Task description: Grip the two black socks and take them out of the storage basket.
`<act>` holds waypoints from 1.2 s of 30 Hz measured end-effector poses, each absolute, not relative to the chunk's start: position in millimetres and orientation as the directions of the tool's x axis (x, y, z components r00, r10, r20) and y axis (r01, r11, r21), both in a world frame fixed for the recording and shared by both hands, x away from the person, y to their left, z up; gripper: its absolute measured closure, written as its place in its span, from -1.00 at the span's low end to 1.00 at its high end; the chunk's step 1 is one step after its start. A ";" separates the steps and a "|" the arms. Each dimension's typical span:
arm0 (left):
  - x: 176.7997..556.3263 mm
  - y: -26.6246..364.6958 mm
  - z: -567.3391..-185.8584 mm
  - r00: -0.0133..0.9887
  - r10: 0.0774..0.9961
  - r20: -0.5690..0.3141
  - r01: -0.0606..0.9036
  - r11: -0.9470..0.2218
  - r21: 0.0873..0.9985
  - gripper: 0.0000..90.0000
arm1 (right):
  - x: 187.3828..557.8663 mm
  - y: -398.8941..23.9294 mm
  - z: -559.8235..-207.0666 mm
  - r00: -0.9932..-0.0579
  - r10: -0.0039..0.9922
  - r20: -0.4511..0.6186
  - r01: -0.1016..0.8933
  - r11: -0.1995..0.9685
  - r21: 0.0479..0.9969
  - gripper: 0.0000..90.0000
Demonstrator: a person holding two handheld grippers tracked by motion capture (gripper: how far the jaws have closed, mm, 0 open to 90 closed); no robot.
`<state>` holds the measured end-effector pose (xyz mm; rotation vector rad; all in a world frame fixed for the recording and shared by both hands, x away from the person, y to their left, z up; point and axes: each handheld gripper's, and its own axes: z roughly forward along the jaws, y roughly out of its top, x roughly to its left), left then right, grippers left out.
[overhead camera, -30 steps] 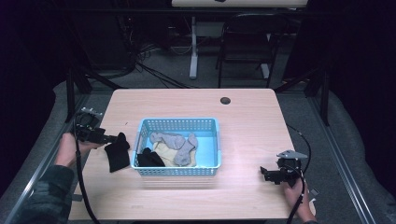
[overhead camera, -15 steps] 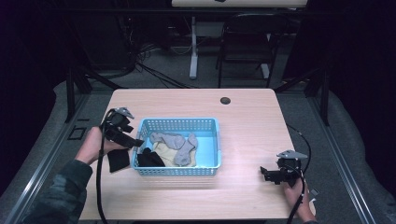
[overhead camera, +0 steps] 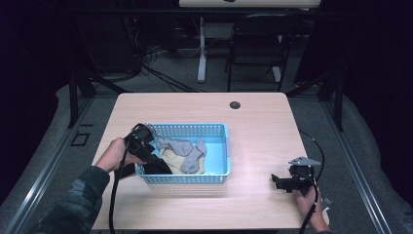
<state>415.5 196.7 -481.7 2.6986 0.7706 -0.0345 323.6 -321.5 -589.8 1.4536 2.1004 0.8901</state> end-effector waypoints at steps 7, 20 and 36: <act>413.1 197.0 -489.9 0.863 0.491 -0.120 0.504 -0.824 0.259 -0.14 | 323.5 -321.4 -589.7 -0.355 0.935 0.009 0.658 0.243 0.713 -1.00; 410.8 197.0 -495.6 0.863 0.496 -0.095 0.504 -0.836 0.217 0.40 | 323.6 -321.5 -589.8 -0.356 0.934 0.009 0.656 0.243 0.714 -1.00; 406.5 202.3 -488.6 0.870 0.486 -0.078 0.489 -0.833 0.258 0.89 | 323.5 -321.7 -589.3 -0.357 0.934 0.006 0.660 0.248 0.710 -1.00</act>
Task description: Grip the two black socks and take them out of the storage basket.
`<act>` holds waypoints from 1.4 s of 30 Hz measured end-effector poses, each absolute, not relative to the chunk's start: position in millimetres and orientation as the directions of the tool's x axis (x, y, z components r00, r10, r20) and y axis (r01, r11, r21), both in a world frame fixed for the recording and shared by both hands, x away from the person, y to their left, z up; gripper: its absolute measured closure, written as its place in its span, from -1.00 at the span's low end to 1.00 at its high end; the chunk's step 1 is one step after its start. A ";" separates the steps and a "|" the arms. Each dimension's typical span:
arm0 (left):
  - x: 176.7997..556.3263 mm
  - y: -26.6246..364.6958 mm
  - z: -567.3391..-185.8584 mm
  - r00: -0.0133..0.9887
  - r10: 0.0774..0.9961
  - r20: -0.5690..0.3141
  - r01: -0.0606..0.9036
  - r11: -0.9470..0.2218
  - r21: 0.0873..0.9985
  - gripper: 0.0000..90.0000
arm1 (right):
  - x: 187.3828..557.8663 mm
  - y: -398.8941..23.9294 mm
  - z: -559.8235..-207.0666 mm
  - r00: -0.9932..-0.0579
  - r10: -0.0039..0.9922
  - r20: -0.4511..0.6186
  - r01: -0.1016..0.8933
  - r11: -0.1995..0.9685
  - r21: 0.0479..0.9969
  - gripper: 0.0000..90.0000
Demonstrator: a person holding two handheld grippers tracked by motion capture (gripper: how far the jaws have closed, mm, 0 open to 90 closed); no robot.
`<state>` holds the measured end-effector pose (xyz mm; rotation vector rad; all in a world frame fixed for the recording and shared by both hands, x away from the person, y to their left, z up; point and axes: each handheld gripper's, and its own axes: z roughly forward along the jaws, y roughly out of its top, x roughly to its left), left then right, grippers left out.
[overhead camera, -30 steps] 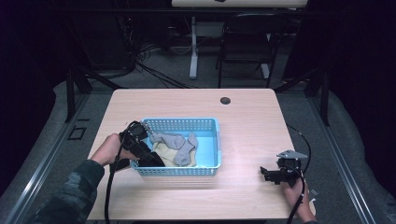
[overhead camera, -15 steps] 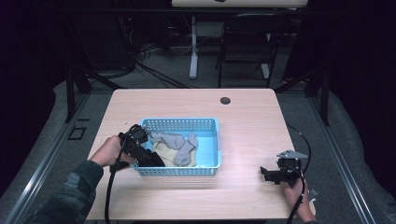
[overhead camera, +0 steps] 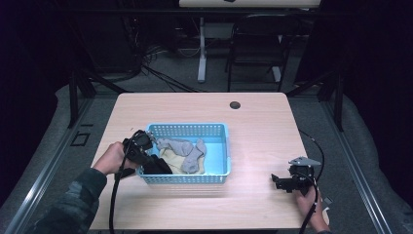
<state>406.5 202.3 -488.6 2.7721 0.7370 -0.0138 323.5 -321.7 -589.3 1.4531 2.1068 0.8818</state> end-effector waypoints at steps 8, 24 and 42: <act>407.8 205.7 -474.4 0.867 0.496 -0.051 0.486 -0.817 0.311 0.89 | 323.5 -321.7 -589.3 -0.358 0.934 0.006 0.660 0.248 0.709 -1.00; 414.9 202.6 -439.4 0.856 0.516 0.001 0.476 -0.791 0.385 0.90 | 323.7 -321.5 -589.8 -0.357 0.934 0.009 0.656 0.244 0.714 -1.00; 412.9 232.0 -398.6 0.789 0.613 0.024 0.518 -0.687 0.510 0.89 | 323.5 -321.4 -589.7 -0.355 0.935 0.009 0.658 0.243 0.713 -1.00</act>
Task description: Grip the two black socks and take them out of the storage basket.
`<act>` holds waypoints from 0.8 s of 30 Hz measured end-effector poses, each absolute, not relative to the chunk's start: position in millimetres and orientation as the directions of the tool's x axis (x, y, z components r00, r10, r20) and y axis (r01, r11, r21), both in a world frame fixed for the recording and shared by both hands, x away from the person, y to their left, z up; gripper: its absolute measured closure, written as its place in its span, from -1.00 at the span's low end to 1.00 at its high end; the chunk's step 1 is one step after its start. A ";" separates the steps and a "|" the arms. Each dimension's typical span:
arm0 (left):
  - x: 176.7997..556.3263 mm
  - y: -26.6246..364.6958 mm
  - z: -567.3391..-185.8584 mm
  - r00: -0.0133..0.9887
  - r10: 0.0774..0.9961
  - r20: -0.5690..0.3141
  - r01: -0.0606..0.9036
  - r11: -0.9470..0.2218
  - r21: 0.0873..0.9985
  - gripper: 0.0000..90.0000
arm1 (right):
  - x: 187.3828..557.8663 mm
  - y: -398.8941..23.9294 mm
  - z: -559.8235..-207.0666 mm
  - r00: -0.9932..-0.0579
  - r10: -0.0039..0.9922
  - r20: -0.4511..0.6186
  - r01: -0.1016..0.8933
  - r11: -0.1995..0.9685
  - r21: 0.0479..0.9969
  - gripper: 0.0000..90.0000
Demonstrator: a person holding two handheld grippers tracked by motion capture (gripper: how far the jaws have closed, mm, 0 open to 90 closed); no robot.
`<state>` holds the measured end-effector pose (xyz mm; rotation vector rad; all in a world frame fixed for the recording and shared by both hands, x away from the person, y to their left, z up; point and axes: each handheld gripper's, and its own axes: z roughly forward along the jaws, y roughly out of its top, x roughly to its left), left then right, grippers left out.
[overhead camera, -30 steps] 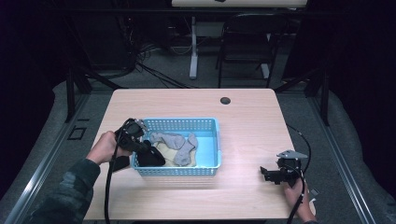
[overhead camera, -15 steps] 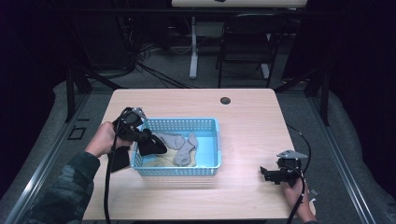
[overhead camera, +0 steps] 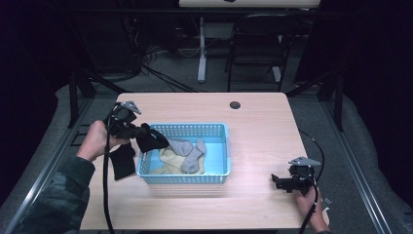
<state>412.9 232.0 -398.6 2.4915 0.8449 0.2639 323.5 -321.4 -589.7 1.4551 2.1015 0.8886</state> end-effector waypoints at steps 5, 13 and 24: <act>414.9 245.8 -394.5 0.770 0.637 0.021 0.535 -0.664 0.522 0.90 | 323.6 -321.5 -589.7 -0.356 0.934 0.009 0.657 0.244 0.713 -1.00; 406.7 270.4 -386.1 0.732 0.681 0.029 0.553 -0.619 0.558 0.89 | 323.4 -321.4 -589.7 -0.355 0.935 0.009 0.657 0.243 0.713 -1.00; 401.7 296.4 -385.5 0.692 0.722 0.008 0.579 -0.562 0.591 0.89 | 323.4 -321.4 -589.7 -0.355 0.935 0.009 0.658 0.243 0.713 -1.00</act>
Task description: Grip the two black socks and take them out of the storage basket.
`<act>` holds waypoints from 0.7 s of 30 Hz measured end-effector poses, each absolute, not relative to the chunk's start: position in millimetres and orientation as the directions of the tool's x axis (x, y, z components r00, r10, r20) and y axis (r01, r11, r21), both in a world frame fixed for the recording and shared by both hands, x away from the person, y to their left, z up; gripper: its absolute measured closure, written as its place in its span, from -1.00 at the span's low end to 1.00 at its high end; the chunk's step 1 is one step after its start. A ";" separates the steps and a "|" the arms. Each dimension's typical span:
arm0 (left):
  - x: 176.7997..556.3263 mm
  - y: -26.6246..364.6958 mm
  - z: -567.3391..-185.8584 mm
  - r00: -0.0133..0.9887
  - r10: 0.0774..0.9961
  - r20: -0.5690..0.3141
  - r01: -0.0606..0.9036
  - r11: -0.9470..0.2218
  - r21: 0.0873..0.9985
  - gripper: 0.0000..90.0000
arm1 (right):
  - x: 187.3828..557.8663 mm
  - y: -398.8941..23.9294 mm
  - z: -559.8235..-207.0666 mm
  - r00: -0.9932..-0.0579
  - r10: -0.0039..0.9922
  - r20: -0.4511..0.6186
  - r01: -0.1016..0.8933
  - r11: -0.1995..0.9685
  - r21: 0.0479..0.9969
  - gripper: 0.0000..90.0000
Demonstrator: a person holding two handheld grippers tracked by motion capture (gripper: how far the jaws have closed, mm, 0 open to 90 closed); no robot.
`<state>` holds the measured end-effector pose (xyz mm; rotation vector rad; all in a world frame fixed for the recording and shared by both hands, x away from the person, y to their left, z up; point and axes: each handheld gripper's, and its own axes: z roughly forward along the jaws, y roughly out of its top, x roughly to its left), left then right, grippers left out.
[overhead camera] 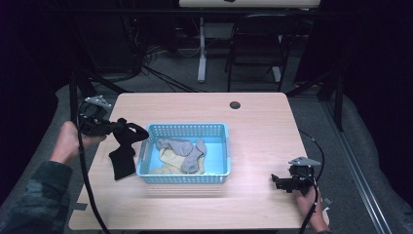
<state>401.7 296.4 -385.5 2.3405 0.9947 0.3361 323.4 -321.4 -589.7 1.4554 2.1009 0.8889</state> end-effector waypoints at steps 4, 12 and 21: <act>398.1 307.4 -388.0 0.675 0.737 0.003 0.592 -0.544 0.595 0.89 | 323.4 -321.4 -589.7 -0.355 0.935 0.009 0.657 0.243 0.713 -1.00; 391.1 338.3 -405.5 0.615 0.788 -0.026 0.642 -0.481 0.597 0.89 | 323.4 -321.4 -589.7 -0.355 0.935 0.009 0.658 0.243 0.713 -1.00; 386.0 357.4 -425.8 0.571 0.819 -0.058 0.677 -0.430 0.597 0.89 | 323.5 -321.4 -589.7 -0.355 0.935 0.009 0.658 0.243 0.713 -1.00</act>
